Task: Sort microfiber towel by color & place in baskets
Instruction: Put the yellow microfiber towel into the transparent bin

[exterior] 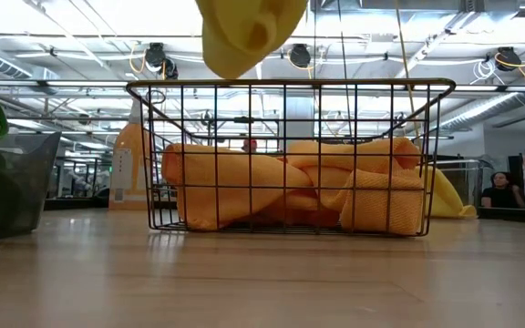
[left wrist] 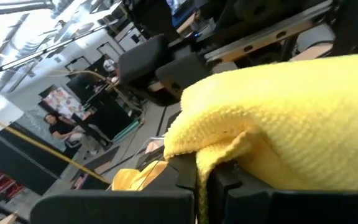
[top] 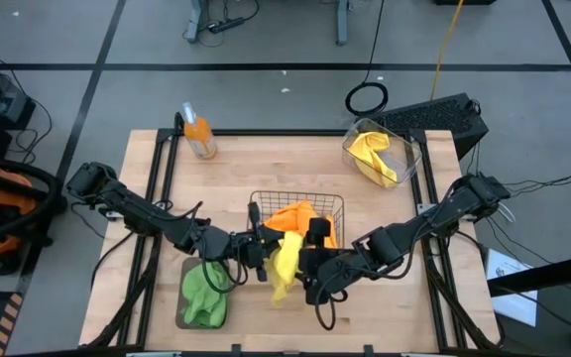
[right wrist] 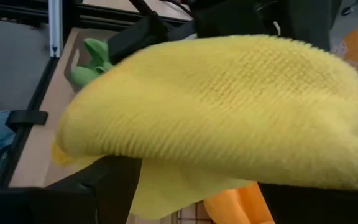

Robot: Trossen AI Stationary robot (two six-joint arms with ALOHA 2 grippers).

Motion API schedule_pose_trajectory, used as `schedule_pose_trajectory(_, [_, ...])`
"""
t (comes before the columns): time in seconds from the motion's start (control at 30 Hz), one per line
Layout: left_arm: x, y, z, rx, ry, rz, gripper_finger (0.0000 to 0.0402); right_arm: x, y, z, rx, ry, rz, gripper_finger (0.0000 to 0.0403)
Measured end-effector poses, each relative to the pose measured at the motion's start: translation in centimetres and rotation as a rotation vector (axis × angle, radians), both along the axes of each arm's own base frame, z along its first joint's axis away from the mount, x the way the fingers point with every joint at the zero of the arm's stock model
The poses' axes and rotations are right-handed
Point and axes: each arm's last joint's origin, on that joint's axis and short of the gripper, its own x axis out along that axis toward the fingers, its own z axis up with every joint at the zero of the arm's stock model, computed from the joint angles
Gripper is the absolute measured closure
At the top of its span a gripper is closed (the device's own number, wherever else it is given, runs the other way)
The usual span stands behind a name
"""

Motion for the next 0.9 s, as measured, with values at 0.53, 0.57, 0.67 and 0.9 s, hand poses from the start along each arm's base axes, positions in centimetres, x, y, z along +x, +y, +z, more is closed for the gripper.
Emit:
schedule_pose_trajectory(0.53, [0.0, 0.8, -0.2, 0.094, 0.035, 0.173, 0.0395, 1.7, 0.4, -1.2, -0.059, -0.033, 0.033, 0.0115])
schedule_pose_trajectory(0.57, [0.0, 0.9, -0.3, 0.097, 0.042, 0.177, 0.0395, 1.7, 0.5, -1.2, -0.050, -0.038, 0.029, 0.0115])
schedule_pose_trajectory(0.67, [-0.1, 0.6, -0.3, 0.097, 0.043, 0.156, 0.0395, 1.7, 0.4, -1.1, -0.063, -0.044, 0.004, 0.0116])
schedule_pose_trajectory(0.9, [-1.0, -1.5, 0.2, 0.107, 0.025, 0.001, 0.0395, 1.5, 0.2, -1.3, -0.142, -0.029, -0.019, 0.0116])
